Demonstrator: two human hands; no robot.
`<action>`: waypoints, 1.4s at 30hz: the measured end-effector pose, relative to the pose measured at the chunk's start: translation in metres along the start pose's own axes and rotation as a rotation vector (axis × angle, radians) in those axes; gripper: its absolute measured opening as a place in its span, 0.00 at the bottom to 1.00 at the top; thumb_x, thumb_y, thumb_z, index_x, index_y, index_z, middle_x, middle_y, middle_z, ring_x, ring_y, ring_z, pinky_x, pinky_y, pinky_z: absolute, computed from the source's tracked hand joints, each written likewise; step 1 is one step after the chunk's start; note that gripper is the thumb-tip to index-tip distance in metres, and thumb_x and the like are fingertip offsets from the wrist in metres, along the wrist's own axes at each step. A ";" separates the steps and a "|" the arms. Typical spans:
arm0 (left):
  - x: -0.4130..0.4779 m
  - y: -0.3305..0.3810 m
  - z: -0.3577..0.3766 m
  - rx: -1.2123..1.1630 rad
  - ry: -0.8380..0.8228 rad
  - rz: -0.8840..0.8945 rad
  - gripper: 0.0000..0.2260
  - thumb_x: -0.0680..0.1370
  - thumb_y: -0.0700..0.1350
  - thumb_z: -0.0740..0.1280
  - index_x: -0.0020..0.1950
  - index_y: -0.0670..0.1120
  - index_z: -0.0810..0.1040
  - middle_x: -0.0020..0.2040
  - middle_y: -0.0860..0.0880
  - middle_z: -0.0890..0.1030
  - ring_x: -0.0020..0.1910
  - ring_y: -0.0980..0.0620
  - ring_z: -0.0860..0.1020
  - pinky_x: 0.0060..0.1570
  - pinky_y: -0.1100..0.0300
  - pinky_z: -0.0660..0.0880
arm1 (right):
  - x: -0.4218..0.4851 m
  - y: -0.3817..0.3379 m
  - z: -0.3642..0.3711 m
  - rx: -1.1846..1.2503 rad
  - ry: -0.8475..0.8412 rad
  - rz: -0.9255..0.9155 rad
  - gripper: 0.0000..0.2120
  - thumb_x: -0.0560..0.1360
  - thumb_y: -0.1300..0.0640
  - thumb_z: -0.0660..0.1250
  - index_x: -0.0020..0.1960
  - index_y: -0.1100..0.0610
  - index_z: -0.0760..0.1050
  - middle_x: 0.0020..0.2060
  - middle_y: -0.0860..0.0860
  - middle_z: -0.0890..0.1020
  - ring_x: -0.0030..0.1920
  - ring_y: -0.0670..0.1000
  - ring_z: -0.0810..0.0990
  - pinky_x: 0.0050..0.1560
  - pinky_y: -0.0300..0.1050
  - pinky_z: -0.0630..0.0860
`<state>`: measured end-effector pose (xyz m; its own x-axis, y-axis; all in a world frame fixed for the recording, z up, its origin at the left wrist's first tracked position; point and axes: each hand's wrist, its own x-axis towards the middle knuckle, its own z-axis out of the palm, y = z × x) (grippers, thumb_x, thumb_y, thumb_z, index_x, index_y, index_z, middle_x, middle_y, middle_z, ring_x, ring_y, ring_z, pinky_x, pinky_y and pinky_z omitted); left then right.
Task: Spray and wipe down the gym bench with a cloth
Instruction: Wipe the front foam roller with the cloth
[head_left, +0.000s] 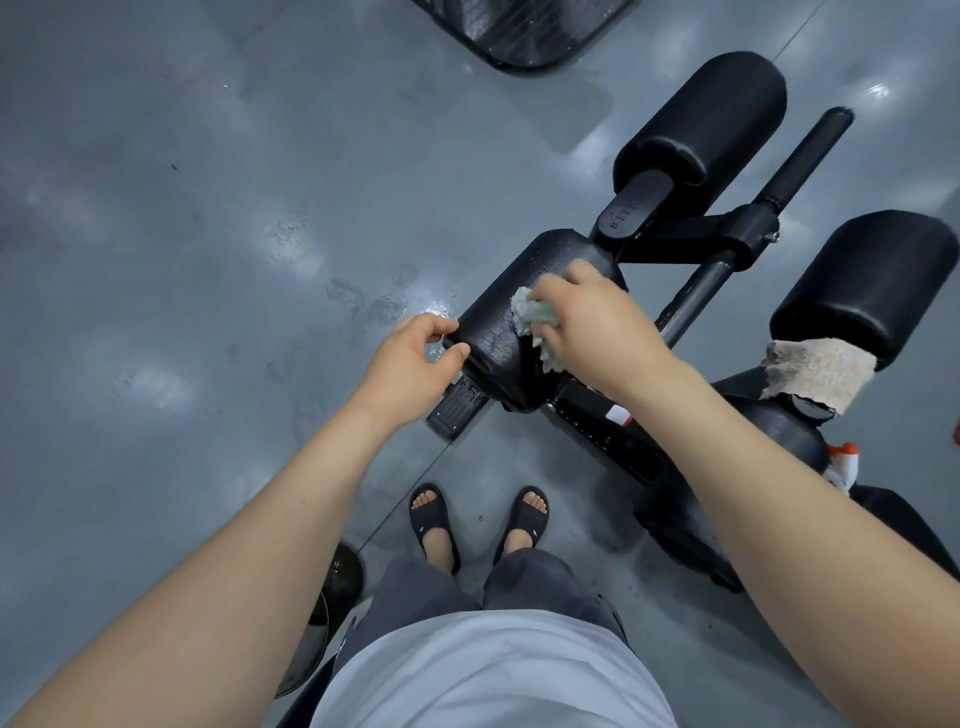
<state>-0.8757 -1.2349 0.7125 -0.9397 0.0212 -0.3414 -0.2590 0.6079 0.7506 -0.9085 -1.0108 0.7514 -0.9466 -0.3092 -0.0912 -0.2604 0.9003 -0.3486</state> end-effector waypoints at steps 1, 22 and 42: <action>0.000 0.000 0.001 -0.013 0.005 0.000 0.13 0.80 0.48 0.70 0.64 0.49 0.79 0.62 0.52 0.76 0.60 0.59 0.75 0.66 0.60 0.71 | 0.000 -0.002 0.003 0.001 0.024 -0.015 0.08 0.78 0.57 0.67 0.55 0.58 0.76 0.51 0.55 0.72 0.45 0.61 0.76 0.38 0.47 0.69; 0.006 0.003 -0.004 -0.088 -0.049 -0.055 0.07 0.79 0.47 0.72 0.55 0.50 0.78 0.62 0.51 0.76 0.58 0.55 0.80 0.46 0.72 0.74 | -0.019 -0.026 0.016 0.146 -0.058 -0.141 0.08 0.74 0.60 0.68 0.53 0.56 0.74 0.46 0.55 0.72 0.39 0.60 0.74 0.39 0.54 0.76; 0.004 0.007 -0.003 -0.066 -0.065 -0.018 0.08 0.78 0.47 0.73 0.54 0.50 0.77 0.60 0.53 0.73 0.60 0.54 0.77 0.55 0.66 0.71 | -0.009 -0.028 0.014 0.064 0.115 0.168 0.07 0.77 0.64 0.63 0.55 0.59 0.72 0.45 0.56 0.66 0.35 0.58 0.68 0.37 0.46 0.63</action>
<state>-0.8823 -1.2325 0.7181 -0.9189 0.0634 -0.3894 -0.2918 0.5550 0.7790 -0.8904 -1.0374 0.7487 -0.9922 -0.1158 -0.0472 -0.0878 0.9140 -0.3961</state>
